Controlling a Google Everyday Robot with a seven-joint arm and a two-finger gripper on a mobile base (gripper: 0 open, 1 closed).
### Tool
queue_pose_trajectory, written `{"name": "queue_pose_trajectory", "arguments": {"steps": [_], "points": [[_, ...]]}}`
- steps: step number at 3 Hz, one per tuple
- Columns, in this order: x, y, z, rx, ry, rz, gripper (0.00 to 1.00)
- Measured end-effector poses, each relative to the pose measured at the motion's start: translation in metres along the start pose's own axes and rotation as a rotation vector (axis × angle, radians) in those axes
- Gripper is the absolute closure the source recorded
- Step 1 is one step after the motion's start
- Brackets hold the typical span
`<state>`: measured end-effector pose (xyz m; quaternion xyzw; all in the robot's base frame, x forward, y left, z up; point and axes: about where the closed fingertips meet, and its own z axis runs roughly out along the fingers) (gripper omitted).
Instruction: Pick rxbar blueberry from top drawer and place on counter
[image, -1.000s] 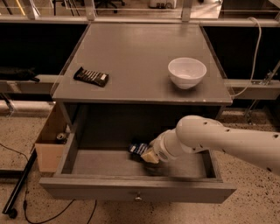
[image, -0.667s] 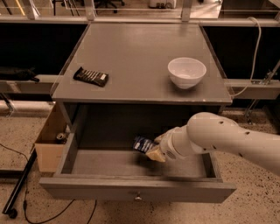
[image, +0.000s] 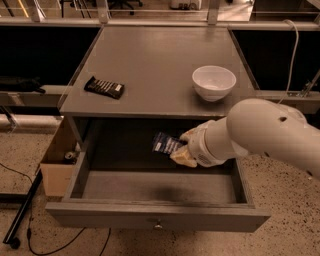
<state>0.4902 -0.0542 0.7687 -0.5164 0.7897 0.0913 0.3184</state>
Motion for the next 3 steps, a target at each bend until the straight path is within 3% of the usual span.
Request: {"name": "queue_pose_trajectory", "arguments": {"steps": [2,3], "points": [[-0.082,-0.027,-0.06,0.093,0.052,-0.138,1.0],[-0.138,-0.055,-0.066,0.112,0.059,-0.182,1.0]]}}
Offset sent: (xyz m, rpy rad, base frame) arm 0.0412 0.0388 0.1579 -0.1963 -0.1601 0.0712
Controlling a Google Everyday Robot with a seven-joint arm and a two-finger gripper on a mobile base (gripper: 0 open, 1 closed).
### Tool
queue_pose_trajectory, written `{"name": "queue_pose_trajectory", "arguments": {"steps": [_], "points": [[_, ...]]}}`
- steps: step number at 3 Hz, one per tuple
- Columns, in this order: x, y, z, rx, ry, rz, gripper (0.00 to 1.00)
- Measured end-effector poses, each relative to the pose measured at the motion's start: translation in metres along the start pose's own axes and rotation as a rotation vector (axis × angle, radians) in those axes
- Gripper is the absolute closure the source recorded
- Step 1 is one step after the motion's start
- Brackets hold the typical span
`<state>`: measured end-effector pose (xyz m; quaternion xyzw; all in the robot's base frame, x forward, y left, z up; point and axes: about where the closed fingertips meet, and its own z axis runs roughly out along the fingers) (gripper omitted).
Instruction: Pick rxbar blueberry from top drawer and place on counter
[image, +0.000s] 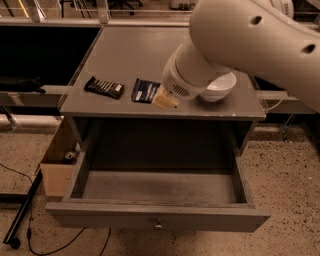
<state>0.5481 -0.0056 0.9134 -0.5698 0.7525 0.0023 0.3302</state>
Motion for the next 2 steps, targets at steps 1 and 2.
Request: {"name": "queue_pose_trajectory", "arguments": {"steps": [1,2], "points": [[-0.03,-0.026,0.017,-0.014,-0.02,-0.007,1.0],[-0.05,-0.05,0.046,-0.033,-0.03,-0.006,1.0]]}}
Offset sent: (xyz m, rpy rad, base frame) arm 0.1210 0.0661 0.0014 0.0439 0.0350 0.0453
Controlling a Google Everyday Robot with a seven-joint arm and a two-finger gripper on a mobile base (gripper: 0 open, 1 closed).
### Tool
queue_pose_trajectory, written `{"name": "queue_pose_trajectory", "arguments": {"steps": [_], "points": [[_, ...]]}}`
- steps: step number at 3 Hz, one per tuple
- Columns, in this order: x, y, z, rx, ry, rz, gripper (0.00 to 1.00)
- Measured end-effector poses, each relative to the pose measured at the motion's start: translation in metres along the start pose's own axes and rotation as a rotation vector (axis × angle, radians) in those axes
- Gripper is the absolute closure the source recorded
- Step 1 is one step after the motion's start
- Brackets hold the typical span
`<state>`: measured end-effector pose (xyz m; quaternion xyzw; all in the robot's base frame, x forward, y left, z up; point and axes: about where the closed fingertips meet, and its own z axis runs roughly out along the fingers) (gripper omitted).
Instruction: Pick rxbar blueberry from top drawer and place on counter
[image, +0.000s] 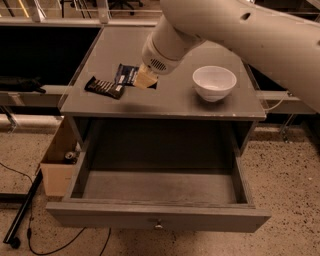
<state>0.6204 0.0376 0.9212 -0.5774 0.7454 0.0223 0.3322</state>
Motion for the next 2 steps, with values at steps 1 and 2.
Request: {"name": "queue_pose_trajectory", "arguments": {"steps": [1,2], "points": [[-0.009,-0.022,0.026,-0.013,0.0,0.001,1.0],[-0.001,-0.038,0.046,-0.024,0.004,0.021,1.0]]}}
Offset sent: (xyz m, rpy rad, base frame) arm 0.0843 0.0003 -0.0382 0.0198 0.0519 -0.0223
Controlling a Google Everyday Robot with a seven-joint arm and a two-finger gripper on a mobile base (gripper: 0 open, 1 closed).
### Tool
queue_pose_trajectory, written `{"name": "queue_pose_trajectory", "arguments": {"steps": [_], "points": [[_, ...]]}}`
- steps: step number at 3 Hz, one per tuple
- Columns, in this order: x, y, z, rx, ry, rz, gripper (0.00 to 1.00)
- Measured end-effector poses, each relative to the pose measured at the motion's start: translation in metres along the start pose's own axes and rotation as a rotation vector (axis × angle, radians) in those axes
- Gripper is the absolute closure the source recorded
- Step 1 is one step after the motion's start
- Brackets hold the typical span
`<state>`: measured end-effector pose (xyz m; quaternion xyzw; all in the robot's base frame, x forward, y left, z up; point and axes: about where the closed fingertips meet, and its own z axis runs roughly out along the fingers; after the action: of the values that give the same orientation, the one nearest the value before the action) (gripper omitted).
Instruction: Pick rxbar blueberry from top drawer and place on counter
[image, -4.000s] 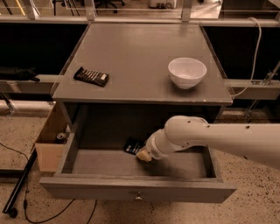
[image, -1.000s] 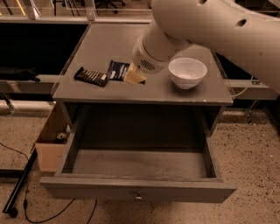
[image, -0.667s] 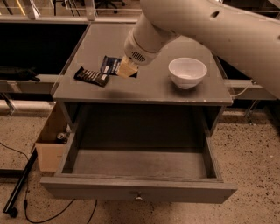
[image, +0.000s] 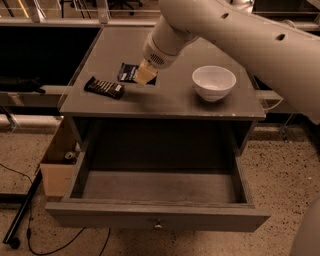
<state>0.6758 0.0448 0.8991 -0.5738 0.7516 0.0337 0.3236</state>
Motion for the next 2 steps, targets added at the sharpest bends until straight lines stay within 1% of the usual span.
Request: {"name": "queue_pose_trajectory", "arguments": {"steps": [1,2], "points": [[0.022,-0.012,0.013,-0.006,0.007,0.036,1.0],[0.043,-0.016,0.021,-0.01,0.015,0.063,1.0]]}}
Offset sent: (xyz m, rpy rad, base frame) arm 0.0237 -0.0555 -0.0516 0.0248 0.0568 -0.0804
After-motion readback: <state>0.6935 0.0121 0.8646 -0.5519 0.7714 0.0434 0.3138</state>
